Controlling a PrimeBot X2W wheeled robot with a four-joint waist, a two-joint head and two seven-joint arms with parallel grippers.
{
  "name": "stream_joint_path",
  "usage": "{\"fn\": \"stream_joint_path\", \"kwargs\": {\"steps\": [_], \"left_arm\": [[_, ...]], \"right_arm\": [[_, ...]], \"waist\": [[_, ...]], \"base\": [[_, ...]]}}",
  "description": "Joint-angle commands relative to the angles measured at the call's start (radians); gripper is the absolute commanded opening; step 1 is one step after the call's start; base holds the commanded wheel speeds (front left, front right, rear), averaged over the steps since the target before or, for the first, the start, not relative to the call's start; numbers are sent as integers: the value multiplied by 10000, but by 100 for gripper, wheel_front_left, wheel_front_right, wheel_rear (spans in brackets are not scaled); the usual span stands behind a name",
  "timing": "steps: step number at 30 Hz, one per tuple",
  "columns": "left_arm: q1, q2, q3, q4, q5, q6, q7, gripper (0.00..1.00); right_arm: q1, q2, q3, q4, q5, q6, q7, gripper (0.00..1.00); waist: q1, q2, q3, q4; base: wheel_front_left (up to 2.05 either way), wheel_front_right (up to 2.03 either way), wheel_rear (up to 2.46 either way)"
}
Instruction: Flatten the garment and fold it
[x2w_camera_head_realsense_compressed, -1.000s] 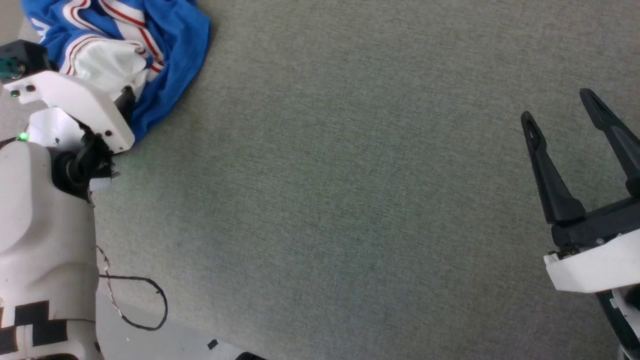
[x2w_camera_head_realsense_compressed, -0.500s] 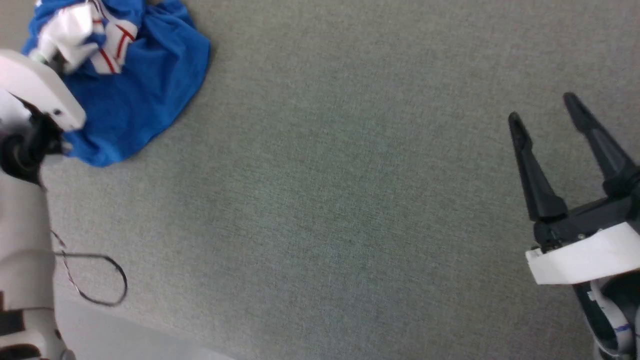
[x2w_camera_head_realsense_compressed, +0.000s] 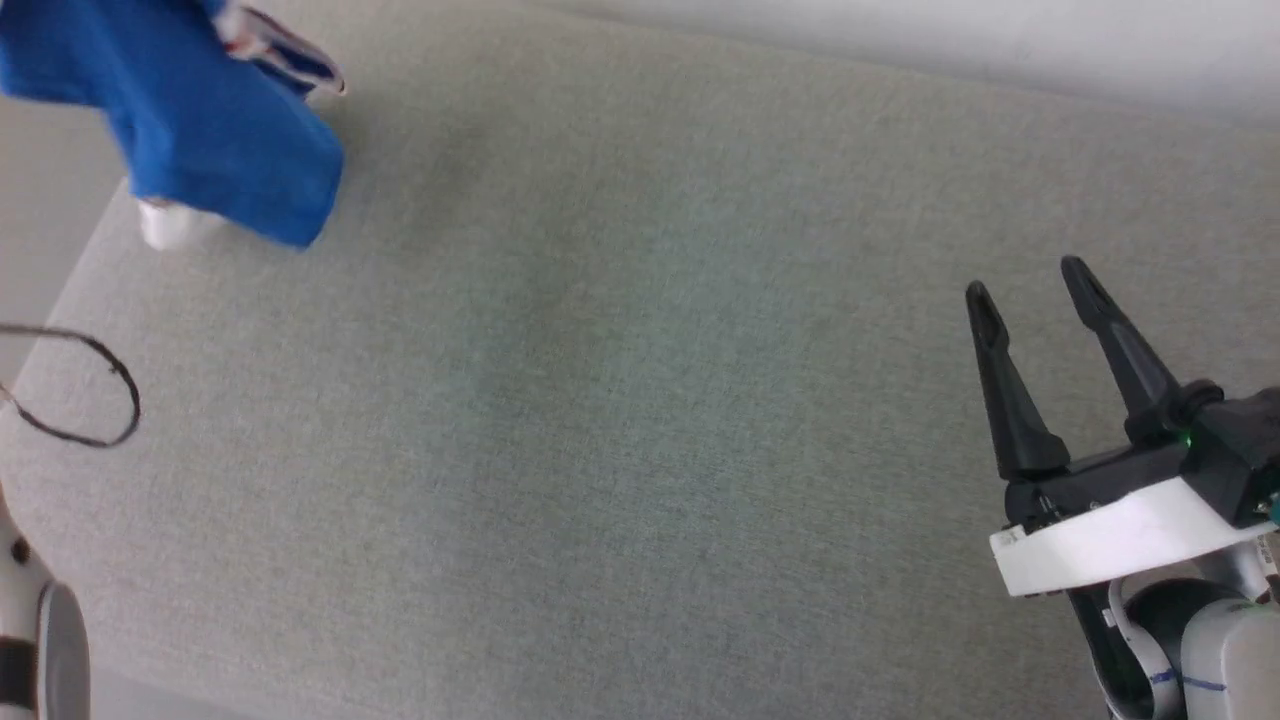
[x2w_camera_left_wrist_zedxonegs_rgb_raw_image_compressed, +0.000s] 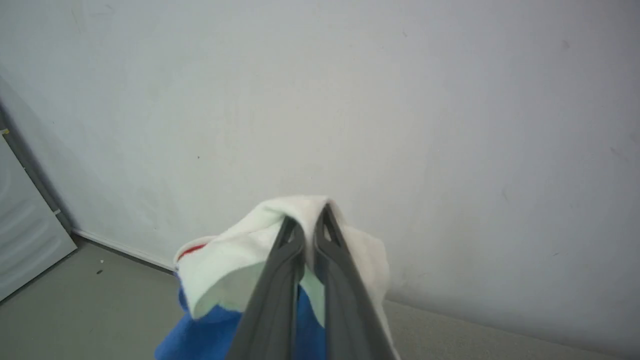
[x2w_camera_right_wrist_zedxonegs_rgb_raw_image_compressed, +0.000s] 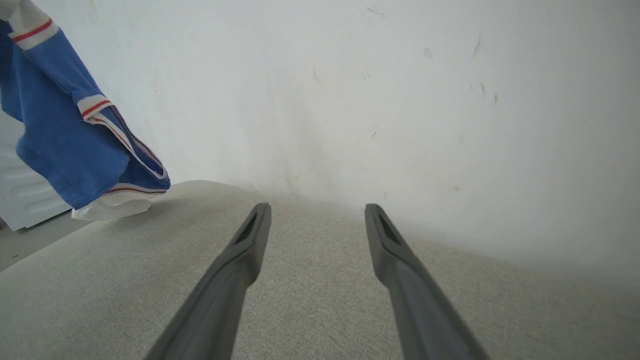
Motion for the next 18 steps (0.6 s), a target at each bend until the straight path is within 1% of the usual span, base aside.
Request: {"fn": "stream_joint_path", "kwargs": {"steps": [1, 3, 6, 11, 15, 18], "left_arm": [[-376, -95, -108, -199, 14, 44, 30, 0], [-808, -278, -308, -378, -48, -22, 137, 0], [-1388, -783, -628, -669, -247, -68, 315, 0], [-2075, -1866, -1105, -1054, -748, -52, 630, 0], [-2370, -2759, -1375, -1299, -1229, 28, 813, 0], [-2517, -3319, -1629, -1509, -1532, 53, 880, 0]], "right_arm": [[156, 68, -102, 86, 42, -17, -113, 100], [319, 152, -267, 191, 45, -17, -234, 100], [596, 240, -496, 322, 68, -17, -370, 100], [831, 301, -655, 482, 139, -17, -550, 100], [871, 314, -669, 539, 274, -17, -652, 100], [876, 316, -669, 590, 376, -17, -712, 100]], "waist": [[2, 0, -1005, -606], [2, 0, -1283, -776], [2, 0, -1619, -985], [2, 0, -1977, -1393], [2, 0, -2134, -1747], [2, 0, -2201, -1992]], "base": [[0, 0, 0], [0, 0, 0], [0, 0, 0], [0, 0, 0], [0, 0, 0], [0, 0, 0]]}}
